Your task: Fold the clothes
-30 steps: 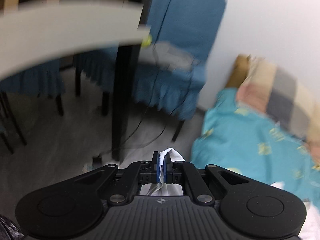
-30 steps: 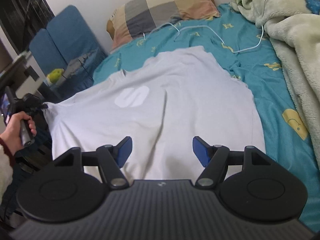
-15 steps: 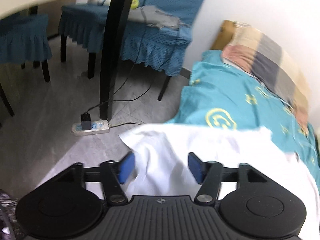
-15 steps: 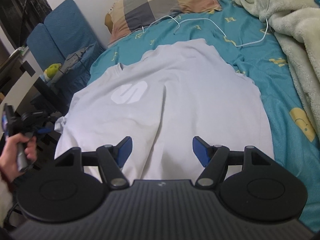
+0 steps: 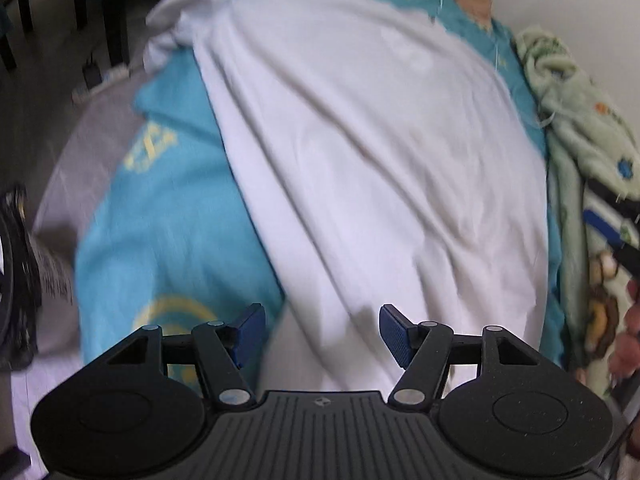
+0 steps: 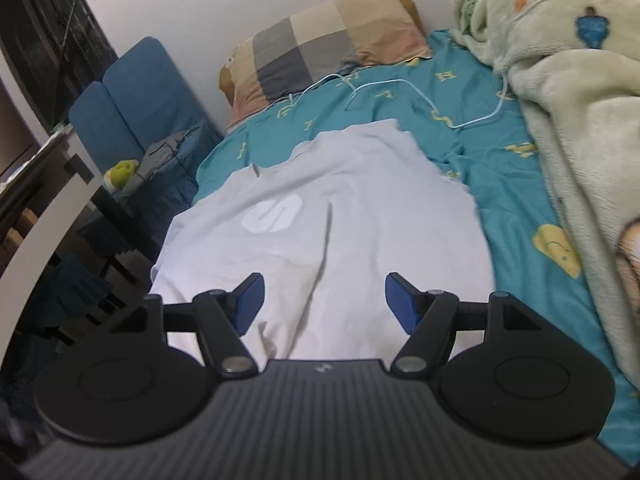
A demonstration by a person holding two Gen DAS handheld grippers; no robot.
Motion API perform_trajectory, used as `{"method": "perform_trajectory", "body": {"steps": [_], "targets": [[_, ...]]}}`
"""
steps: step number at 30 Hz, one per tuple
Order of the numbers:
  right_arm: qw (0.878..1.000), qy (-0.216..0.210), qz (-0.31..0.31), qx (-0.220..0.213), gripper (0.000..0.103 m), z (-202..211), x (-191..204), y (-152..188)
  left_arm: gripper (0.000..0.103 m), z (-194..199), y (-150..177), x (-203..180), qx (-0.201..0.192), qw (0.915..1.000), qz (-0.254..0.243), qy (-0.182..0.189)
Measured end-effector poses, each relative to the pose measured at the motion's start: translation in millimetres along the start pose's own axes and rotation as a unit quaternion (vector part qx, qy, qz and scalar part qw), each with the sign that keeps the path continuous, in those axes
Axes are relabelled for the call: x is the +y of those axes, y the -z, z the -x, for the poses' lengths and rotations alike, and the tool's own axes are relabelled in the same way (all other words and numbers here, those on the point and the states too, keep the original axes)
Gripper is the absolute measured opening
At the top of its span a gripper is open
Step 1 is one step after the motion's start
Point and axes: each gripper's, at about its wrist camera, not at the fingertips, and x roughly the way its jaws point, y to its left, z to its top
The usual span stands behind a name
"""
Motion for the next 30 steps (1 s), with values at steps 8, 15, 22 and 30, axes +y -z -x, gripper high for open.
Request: {"method": "perform_trajectory", "body": {"steps": [8, 15, 22, 30], "targets": [[1.0, 0.017, -0.025, -0.008, 0.069, 11, -15, 2, 0.003, -3, 36, -20, 0.031, 0.9976, -0.054, -0.032], [0.999, 0.016, -0.03, -0.01, 0.069, 14, -16, 2, 0.002, 72, 31, -1, 0.008, 0.9996, -0.023, 0.013], [0.998, 0.015, -0.052, -0.015, 0.069, 14, -23, -2, 0.001, 86, 22, 55, 0.025, 0.9954, 0.046, -0.08], [0.994, 0.009, -0.104, -0.017, 0.069, 19, -45, -11, 0.004, 77, 19, 28, 0.009, 0.9952, 0.022, -0.095]]}}
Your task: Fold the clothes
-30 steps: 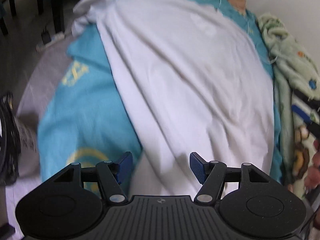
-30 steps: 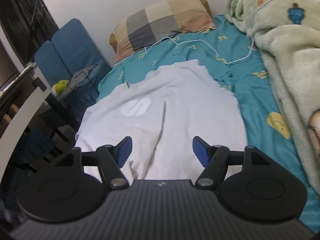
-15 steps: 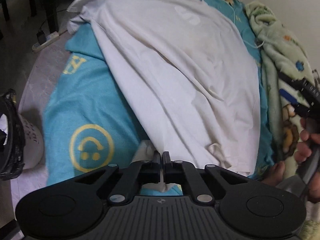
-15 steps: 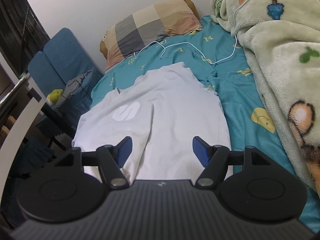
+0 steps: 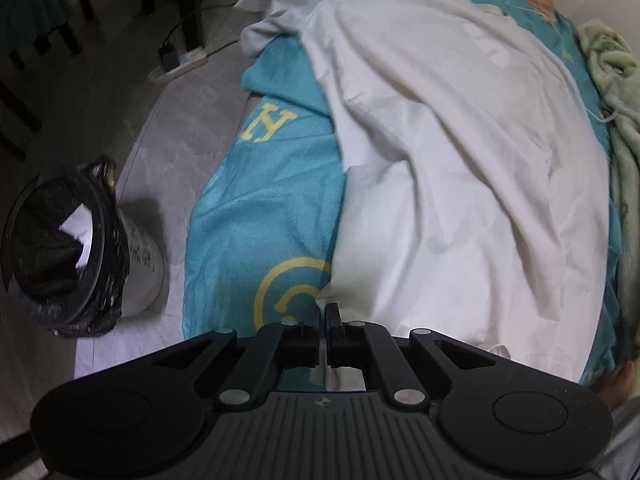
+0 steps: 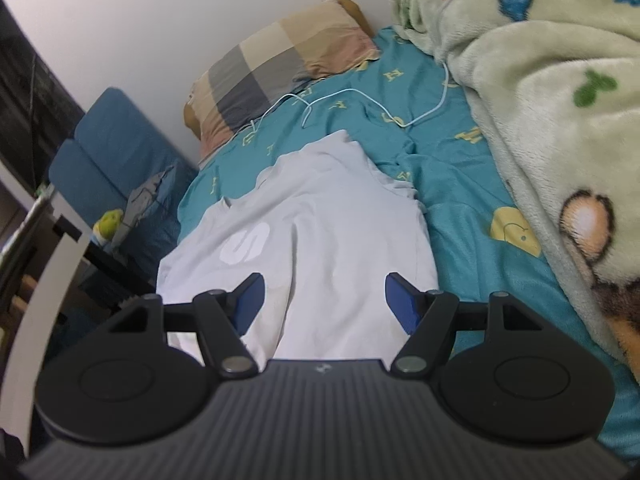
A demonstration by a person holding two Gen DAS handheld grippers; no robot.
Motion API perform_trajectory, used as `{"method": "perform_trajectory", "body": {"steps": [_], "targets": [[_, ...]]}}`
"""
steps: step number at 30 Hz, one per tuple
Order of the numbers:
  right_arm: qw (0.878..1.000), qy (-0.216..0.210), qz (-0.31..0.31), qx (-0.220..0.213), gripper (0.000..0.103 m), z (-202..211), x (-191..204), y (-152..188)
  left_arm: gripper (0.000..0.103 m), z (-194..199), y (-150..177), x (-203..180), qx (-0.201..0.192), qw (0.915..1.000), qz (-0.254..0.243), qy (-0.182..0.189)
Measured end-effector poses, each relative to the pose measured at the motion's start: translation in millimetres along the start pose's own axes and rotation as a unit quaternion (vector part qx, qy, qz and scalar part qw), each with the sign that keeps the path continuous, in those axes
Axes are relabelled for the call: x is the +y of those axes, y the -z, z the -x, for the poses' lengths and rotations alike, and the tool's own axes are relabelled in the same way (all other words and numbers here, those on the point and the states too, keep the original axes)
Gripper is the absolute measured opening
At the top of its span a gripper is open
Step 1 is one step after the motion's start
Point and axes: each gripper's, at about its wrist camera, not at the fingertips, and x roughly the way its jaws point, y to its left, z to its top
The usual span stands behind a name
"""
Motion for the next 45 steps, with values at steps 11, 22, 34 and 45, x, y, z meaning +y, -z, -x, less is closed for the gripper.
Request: {"method": "perform_trajectory", "body": {"steps": [11, 22, 34, 45], "targets": [[0.996, -0.031, -0.083, 0.008, 0.07, -54, -32, -74, 0.052, 41, -3, -92, -0.168, 0.9818, -0.088, 0.017], [0.995, -0.005, -0.088, 0.035, 0.066, -159, -83, -81, 0.056, -81, -79, -204, -0.24, 0.9624, -0.071, 0.106], [0.998, 0.022, 0.052, 0.01, 0.006, -188, -23, -66, 0.055, -128, -108, -145, -0.238, 0.9609, -0.033, 0.137], [0.95, -0.035, 0.296, 0.097, 0.006, -220, 93, 53, 0.053, -96, -104, -101, -0.268, 0.9491, 0.025, 0.163]]}}
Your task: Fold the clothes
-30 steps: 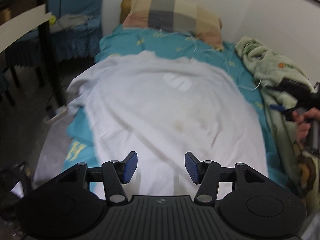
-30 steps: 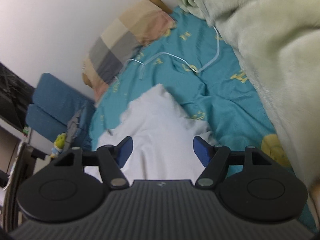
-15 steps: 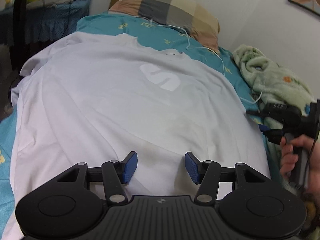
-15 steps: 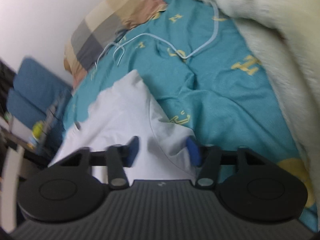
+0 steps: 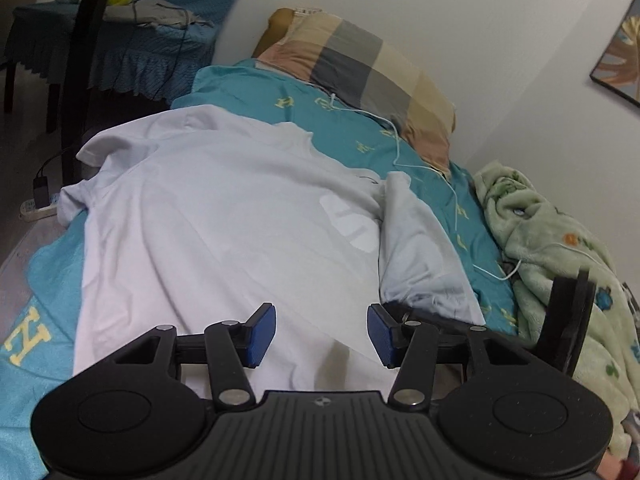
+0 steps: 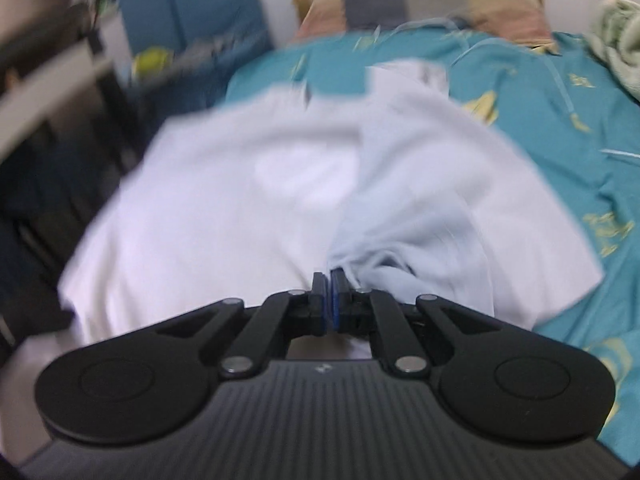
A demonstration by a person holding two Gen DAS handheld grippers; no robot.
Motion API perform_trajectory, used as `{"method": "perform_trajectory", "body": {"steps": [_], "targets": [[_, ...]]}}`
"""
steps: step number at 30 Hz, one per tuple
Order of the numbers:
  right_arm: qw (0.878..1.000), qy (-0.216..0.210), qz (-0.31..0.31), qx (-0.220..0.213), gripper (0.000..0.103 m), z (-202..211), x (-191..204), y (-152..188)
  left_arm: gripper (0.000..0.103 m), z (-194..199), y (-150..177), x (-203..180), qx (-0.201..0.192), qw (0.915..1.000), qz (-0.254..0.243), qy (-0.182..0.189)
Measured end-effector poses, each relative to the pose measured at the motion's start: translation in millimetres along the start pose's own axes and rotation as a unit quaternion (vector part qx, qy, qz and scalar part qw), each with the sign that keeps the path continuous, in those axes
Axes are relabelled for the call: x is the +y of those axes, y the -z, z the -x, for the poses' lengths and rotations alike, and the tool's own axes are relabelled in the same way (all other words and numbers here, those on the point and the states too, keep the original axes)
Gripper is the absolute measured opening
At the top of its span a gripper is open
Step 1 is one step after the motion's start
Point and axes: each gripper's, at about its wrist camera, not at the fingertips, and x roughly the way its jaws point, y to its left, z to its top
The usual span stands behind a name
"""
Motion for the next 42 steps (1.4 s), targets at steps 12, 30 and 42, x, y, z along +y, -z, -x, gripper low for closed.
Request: {"method": "perform_trajectory", "body": {"steps": [12, 30, 42], "targets": [[0.982, -0.051, -0.133, -0.121, 0.069, 81, -51, -53, 0.053, 2, 8, -5, 0.009, 0.9998, -0.007, 0.014], [0.987, 0.086, -0.128, -0.038, 0.005, 18, -112, -44, 0.053, -9, 14, -9, 0.009, 0.9995, -0.02, 0.021], [0.937, 0.329, 0.004, -0.113, 0.005, 46, -181, -176, 0.053, -8, 16, -12, 0.004, 0.9988, -0.041, 0.027]]}}
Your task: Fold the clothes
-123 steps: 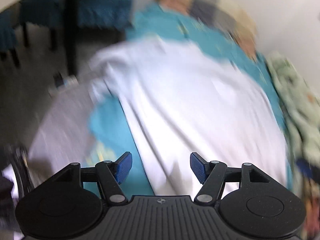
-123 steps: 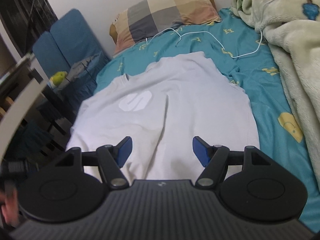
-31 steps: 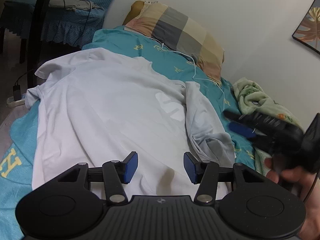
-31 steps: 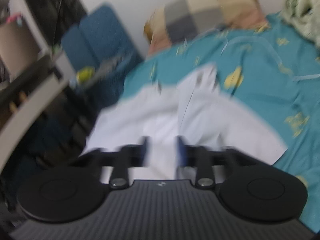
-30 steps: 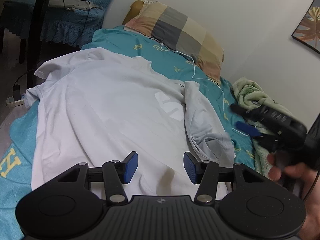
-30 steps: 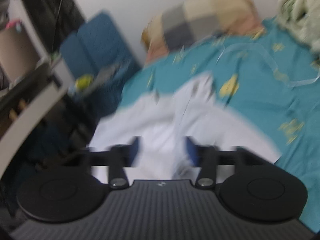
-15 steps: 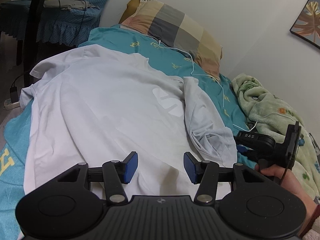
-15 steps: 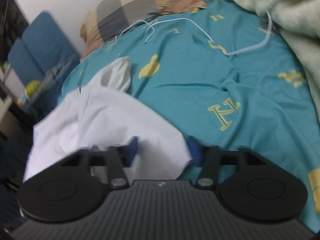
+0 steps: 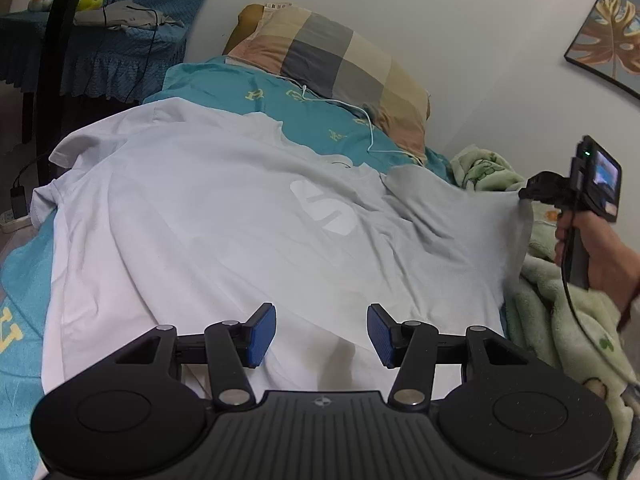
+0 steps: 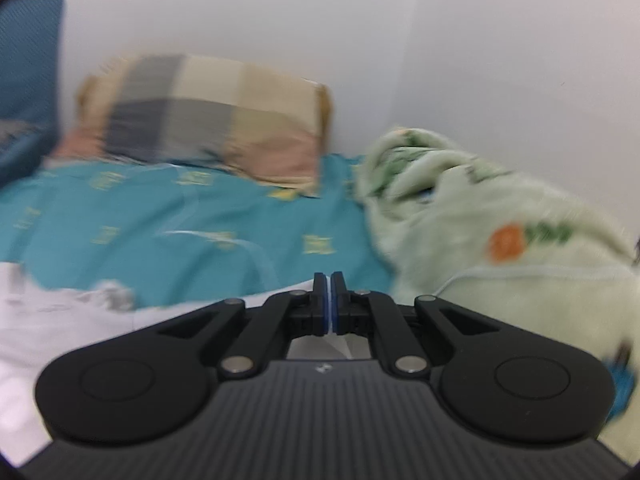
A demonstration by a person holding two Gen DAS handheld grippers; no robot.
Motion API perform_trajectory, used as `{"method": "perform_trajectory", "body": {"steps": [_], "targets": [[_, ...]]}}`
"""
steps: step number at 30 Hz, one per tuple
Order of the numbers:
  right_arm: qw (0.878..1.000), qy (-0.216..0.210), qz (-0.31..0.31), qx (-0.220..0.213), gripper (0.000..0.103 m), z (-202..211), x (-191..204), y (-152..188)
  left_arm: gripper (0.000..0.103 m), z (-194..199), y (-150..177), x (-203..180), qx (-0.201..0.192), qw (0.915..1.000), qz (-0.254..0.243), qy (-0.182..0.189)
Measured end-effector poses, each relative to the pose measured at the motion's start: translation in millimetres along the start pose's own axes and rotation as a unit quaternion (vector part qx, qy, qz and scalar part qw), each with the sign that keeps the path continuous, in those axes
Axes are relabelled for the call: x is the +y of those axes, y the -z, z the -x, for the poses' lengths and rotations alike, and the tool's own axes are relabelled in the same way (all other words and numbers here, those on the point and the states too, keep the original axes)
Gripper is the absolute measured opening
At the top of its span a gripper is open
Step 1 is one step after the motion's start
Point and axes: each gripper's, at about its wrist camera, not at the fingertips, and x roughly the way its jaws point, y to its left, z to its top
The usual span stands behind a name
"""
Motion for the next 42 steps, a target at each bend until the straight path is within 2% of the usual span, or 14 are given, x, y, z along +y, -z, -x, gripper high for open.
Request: {"method": "perform_trajectory", "body": {"steps": [1, 4, 8, 10, 12, 15, 19, 23, 24, 26, 29, 32, 35, 42], "targets": [[1.0, 0.017, 0.01, 0.004, 0.005, -12, -5, -5, 0.053, -2, 0, 0, 0.002, 1.0, -0.003, -0.002], [0.998, 0.043, 0.039, 0.037, 0.005, -51, -9, 13, 0.053, -7, 1, 1, 0.006, 0.9999, -0.013, -0.01], [0.996, 0.037, 0.031, 0.069, 0.005, -83, -13, 50, 0.053, -15, 2, 6, 0.018, 0.9995, -0.018, -0.02], [0.998, 0.014, -0.001, 0.06, 0.006, -81, -17, 64, 0.053, -19, 2, 8, 0.023, 0.9994, -0.016, -0.022], [0.998, -0.02, -0.036, 0.041, 0.006, -70, -25, 71, 0.053, -21, 2, 9, 0.026, 0.9993, -0.016, -0.023], [0.995, -0.056, -0.061, 0.048, 0.01, -46, -29, 68, 0.053, -20, 1, 8, 0.027, 0.9992, -0.018, -0.023], [0.991, -0.103, -0.071, 0.05, 0.047, 7, -35, 62, 0.053, -12, 1, 6, 0.027, 0.9993, -0.016, -0.021], [0.982, -0.155, -0.073, 0.076, 0.051, 80, -43, 69, 0.055, 0, 0, 2, 0.029, 0.9993, -0.017, -0.017], [0.978, -0.173, -0.07, 0.094, 0.051, 99, -44, 74, 0.055, 4, 0, 0, 0.029, 0.9992, -0.018, -0.018], [0.962, -0.216, -0.049, 0.161, 0.051, 131, -43, 87, 0.055, 12, 0, -2, 0.028, 0.9992, -0.02, -0.019], [0.919, -0.261, 0.039, 0.292, 0.052, 175, -19, 118, 0.055, 27, 0, -5, 0.024, 0.9994, -0.02, -0.017], [0.879, -0.296, 0.065, 0.37, 0.052, 219, 2, 153, 0.056, 44, 2, -6, 0.017, 0.9995, -0.023, -0.015], [0.856, -0.289, 0.101, 0.417, 0.051, 239, 22, 176, 0.057, 56, 5, -9, 0.015, 0.9991, -0.034, -0.021], [0.844, -0.244, 0.111, 0.464, 0.051, 238, 38, 200, 0.057, 72, 8, -9, 0.013, 0.9989, -0.037, -0.027]]}}
